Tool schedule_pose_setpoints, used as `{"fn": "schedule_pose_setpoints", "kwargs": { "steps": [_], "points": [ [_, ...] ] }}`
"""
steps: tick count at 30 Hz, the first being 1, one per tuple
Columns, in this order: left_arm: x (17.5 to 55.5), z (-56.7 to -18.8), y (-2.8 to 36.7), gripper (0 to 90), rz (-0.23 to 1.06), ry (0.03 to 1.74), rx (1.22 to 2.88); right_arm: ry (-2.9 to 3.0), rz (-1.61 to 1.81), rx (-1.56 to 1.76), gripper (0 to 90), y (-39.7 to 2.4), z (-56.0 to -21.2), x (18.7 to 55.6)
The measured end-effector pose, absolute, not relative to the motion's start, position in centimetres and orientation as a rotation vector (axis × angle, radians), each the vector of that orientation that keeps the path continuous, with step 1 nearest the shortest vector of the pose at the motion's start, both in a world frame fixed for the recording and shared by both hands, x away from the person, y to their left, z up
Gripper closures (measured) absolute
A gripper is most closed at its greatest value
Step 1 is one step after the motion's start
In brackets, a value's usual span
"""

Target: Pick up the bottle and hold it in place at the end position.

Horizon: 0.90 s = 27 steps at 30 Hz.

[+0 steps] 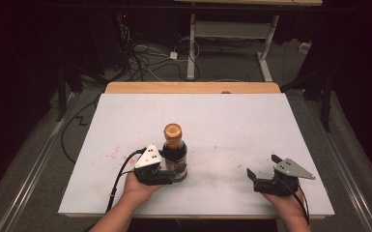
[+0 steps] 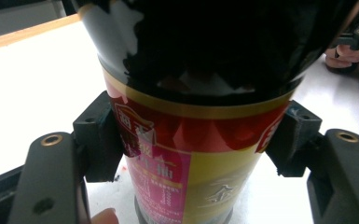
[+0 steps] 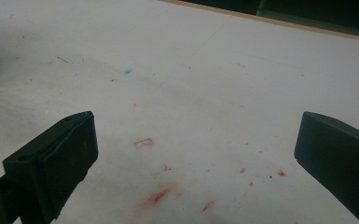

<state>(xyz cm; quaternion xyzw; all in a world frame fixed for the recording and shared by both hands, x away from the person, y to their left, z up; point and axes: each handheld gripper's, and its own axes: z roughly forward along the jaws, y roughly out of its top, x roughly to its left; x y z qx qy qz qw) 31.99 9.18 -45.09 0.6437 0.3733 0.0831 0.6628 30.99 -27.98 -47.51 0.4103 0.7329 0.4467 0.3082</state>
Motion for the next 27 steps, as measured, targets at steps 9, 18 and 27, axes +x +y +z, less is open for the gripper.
{"fn": "schedule_pose_setpoints", "kwargs": {
  "steps": [9,18,27],
  "points": [
    [33.7,-44.6,8.8,29.6,0.191,0.848,1.433,1.925,1.184,1.083,0.5,-28.3,-47.3,30.9],
    [36.7,-44.1,8.3,29.5,0.202,0.831,1.466,1.921,1.186,1.086,0.6,-28.4,-47.3,30.8],
    [39.5,-43.6,5.3,29.4,0.18,0.921,1.239,1.919,1.184,1.089,0.6,-28.5,-47.3,30.8]
  ]
}}
